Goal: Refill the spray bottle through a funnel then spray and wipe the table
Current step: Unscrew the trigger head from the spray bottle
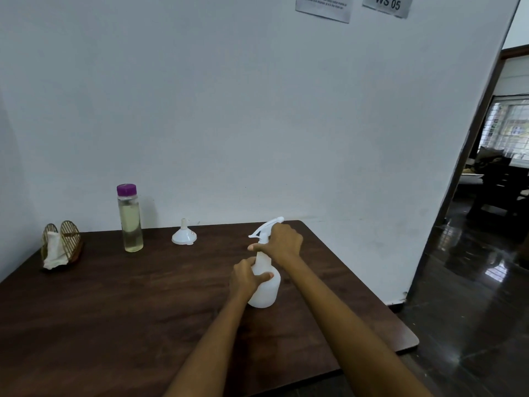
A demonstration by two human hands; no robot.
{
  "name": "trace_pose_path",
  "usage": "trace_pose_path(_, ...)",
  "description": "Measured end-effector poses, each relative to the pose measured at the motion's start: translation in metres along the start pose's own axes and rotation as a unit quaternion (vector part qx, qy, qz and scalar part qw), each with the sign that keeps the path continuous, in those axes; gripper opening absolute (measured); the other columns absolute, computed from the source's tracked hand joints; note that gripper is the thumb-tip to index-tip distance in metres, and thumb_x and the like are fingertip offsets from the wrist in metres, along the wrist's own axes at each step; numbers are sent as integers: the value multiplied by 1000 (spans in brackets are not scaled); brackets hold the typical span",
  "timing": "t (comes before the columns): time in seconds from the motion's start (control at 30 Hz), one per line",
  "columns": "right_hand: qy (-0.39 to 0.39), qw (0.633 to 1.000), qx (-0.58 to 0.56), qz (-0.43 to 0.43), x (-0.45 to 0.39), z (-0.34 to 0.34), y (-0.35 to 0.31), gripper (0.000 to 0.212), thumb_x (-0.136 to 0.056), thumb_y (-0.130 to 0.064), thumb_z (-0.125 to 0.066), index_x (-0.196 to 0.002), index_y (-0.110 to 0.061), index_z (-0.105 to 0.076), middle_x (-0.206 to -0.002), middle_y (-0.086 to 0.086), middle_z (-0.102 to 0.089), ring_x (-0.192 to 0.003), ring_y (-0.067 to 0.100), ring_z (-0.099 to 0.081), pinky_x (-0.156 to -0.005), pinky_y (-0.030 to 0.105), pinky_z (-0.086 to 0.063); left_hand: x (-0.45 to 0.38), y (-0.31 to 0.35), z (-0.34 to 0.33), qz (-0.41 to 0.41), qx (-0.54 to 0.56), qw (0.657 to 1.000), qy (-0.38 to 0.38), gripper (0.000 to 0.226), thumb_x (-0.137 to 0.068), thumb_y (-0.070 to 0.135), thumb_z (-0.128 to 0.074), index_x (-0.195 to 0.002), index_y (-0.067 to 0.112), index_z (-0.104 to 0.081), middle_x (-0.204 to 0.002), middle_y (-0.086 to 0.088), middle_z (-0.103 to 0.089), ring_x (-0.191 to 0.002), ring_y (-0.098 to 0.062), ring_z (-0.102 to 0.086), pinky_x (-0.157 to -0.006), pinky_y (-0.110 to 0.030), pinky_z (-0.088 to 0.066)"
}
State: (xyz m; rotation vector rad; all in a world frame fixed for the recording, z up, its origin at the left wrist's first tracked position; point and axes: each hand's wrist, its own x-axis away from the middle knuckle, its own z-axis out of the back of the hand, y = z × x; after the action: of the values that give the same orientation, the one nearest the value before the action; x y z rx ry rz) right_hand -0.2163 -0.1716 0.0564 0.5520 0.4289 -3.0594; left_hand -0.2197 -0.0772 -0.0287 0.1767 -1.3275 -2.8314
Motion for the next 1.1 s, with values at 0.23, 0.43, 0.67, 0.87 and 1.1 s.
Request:
trace_pose_path(0.23,-75,984,-154,50,-6,-9,-2,29,-84,-22,-65,-105,-2,-64,-104,13,-67,-89,21,-63,-73,27,-47,-1,-2,-3,-1,-9,1000,2,68,-84,41,-67,-140,10,-45,-141,-7,-50,-129,-22,-48,-103,-29,-41)
trace_pose_path(0.43,-102,981,-151,67,-9,-1,5,36,-78,-32,-73,-99,-6,-61,-85,1,-53,-77,14,-52,-53,14,-34,2,0,-3,-1,-6,1000,5,66,-84,42,-66,-139,11,-46,-140,-7,-50,-127,-22,-50,-102,-28,-42)
trace_pose_path(0.67,-61,956,-270,95,-18,34,3,9,-77,-16,-72,-73,-12,-64,-76,8,-58,-57,11,-47,-54,18,-36,3,0,-1,-15,-5,1000,8,64,-83,39,-69,-136,9,-50,-136,-7,-53,-123,-21,-51,-98,-28,-44)
trace_pose_path(0.87,42,912,-399,82,-28,76,-7,14,-79,-16,-72,-76,-3,-67,-70,6,-58,-61,16,-52,-61,27,-43,5,1,0,-17,-9,1000,14,66,-83,39,-69,-138,8,-47,-139,-7,-52,-124,-20,-51,-99,-26,-43)
trace_pose_path(1.1,74,888,-441,106,-36,123,-9,8,-80,-14,-72,-75,-11,-65,-73,10,-63,-70,21,-56,-64,32,-42,6,1,-1,-20,-13,1000,15,67,-84,39,-68,-138,7,-47,-138,-8,-51,-123,-20,-52,-98,-25,-44)
